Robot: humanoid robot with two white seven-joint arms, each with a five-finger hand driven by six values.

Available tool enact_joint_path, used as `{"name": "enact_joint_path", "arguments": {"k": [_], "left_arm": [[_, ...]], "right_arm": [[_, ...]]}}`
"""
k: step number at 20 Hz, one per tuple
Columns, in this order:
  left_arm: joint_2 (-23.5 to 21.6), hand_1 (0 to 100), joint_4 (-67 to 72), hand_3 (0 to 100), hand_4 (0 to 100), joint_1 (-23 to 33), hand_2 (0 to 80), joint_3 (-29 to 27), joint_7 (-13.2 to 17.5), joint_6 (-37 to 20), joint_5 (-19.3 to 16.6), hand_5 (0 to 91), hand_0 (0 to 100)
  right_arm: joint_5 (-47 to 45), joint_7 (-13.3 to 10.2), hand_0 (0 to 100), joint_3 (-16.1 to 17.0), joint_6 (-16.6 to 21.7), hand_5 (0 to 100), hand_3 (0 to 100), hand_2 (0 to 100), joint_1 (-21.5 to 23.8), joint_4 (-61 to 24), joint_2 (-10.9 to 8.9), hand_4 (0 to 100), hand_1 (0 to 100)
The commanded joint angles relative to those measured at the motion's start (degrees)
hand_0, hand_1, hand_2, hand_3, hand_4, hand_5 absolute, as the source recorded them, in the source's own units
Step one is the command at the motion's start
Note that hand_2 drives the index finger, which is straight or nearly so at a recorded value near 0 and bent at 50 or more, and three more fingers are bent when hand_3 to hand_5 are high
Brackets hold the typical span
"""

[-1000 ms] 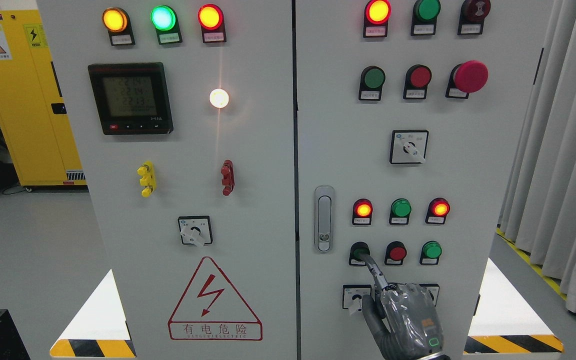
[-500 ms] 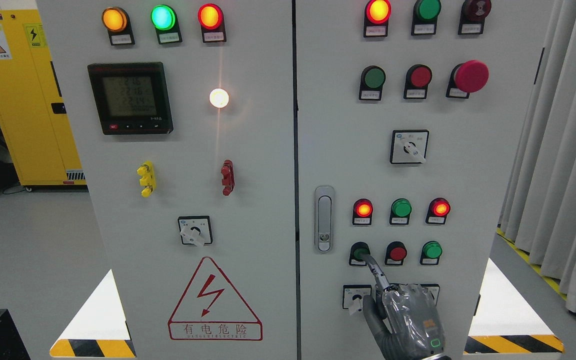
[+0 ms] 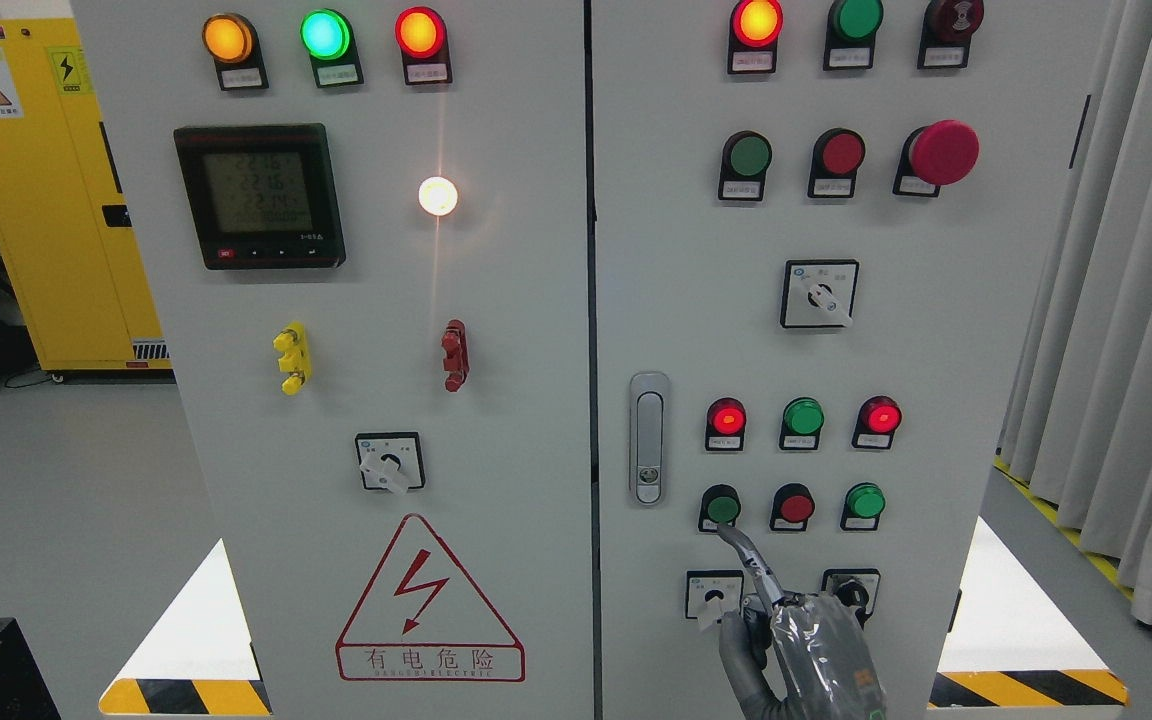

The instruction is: Press green start button

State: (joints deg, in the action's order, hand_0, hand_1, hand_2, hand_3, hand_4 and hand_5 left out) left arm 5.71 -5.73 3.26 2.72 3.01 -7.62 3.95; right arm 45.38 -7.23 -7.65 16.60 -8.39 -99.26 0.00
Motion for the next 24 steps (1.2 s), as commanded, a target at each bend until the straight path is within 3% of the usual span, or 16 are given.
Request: {"name": "enact_joint_path", "arguments": {"k": [1, 5, 9, 12, 17, 24], "left_arm": [[0.0, 56, 0.0, 0, 0, 0.0, 0.0, 0.0, 0.0, 0.0, 0.0, 0.0, 12], [0.0, 56, 0.0, 0, 0, 0.1, 0.0, 0.0, 0.0, 0.0, 0.0, 0.0, 12], [0.0, 56, 0.0, 0, 0, 0.0, 0.0, 0.0, 0.0, 0.0, 0.0, 0.0, 12], [0.0, 56, -0.1, 0, 0, 0.0, 0.0, 0.0, 0.0, 0.0, 0.0, 0.0, 12], [0.0, 56, 0.0, 0, 0, 0.0, 0.0, 0.0, 0.0, 0.0, 0.0, 0.0, 12], [0.0, 56, 0.0, 0, 0, 0.0, 0.0, 0.0, 0.0, 0.0, 0.0, 0.0, 12]], "right_arm": [[-14.7, 0.4, 79, -2.4, -0.2, 80, 65, 5, 4.9, -6.5, 1.4, 70, 89], [-30.2, 1.1, 74, -3.4, -1.2, 59, 45, 6, 9.3, -9.9, 1.23, 50, 80], [-33.9, 1.1, 63, -4.8, -1.5, 30, 25, 3, 13.3, -11.7, 1.23, 29, 68], [-33.9, 1.1, 54, -4.8, -1.1, 23, 19, 0, 14.5, -11.8, 1.31, 23, 65], [-33.7, 1.1, 48, -4.7, -1.0, 14, 15, 0, 14.3, -12.0, 1.23, 16, 64], [-33.2, 1.1, 44, -4.7, -1.0, 11, 15, 0, 14.2, -12.4, 1.23, 15, 64]]}}
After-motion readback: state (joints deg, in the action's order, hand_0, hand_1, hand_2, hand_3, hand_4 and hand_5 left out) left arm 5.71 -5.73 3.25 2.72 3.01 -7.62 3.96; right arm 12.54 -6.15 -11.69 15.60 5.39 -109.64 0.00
